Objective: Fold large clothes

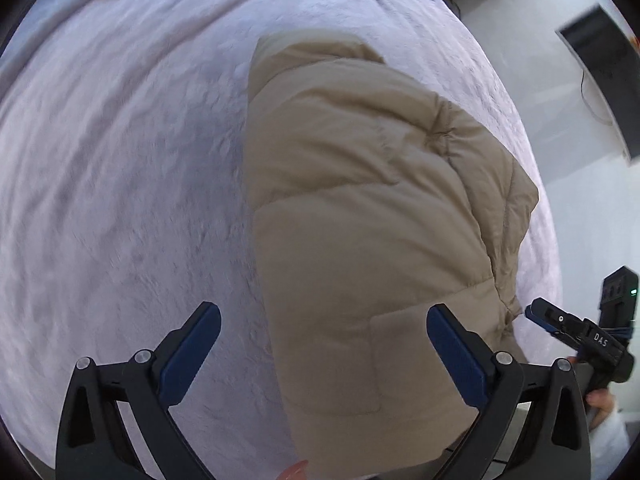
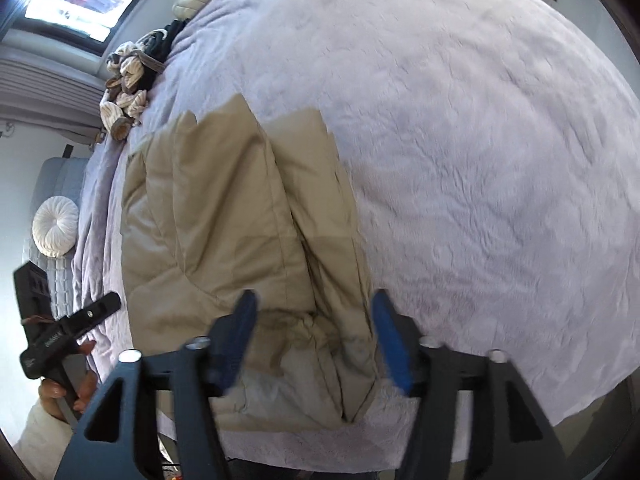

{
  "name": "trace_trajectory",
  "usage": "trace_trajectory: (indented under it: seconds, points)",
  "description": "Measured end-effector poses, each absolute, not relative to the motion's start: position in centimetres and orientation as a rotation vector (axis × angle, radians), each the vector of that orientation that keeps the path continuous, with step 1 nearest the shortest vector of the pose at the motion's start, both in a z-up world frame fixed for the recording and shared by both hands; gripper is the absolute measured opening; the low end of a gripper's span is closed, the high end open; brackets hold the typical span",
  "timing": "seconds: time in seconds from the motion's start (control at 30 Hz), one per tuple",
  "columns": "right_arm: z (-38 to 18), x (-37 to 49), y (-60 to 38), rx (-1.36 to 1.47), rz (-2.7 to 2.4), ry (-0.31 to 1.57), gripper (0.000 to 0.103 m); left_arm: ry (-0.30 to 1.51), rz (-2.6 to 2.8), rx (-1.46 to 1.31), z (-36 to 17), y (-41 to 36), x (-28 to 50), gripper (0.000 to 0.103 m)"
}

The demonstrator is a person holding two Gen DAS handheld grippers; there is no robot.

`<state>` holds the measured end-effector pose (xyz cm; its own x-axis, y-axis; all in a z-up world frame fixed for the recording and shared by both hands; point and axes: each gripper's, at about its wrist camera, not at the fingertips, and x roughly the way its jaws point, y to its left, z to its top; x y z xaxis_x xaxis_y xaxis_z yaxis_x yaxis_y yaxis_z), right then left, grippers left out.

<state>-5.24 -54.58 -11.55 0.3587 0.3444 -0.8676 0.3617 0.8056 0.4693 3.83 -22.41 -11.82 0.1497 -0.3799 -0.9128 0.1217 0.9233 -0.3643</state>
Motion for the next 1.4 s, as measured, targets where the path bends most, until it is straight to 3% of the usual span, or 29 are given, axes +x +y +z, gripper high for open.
trace_trajectory:
  seconds: [0.03,0.07,0.27,0.53,0.9,1.03,1.4]
  points:
    - [-11.5,-5.0,-54.6,0.676,-0.011,1.229,0.083,1.385,-0.362,-0.243,-12.2,-22.0,3.9,0.103]
    - [-11.6,-4.8,-54.6,0.679,-0.007,1.226,0.086,1.388,-0.341,-0.248,-12.5,-21.6,3.8,0.103]
    - [-12.3,-3.6,-53.9,0.7,0.02,1.228,0.088,1.397,-0.333,-0.329,-13.9,-20.1,4.1,0.103]
    - [-14.2,-1.0,-53.6,0.677,0.128,1.281,0.089,1.479,-0.628,-0.724,-18.3,-18.8,5.6,0.103]
    - [-19.5,3.5,-54.3,0.805,0.359,1.387,0.089,1.499,-0.727,-0.754,-22.5,-19.7,7.1,0.103]
    - [-21.7,4.9,-54.4,0.879,0.429,1.393,0.103,1.509,-0.759,-0.747,-23.7,-20.9,7.9,0.103]
    - [-24.6,7.0,-52.5,1.003,0.513,1.415,0.103,1.547,-0.753,-0.778,-25.5,-23.8,9.2,0.101]
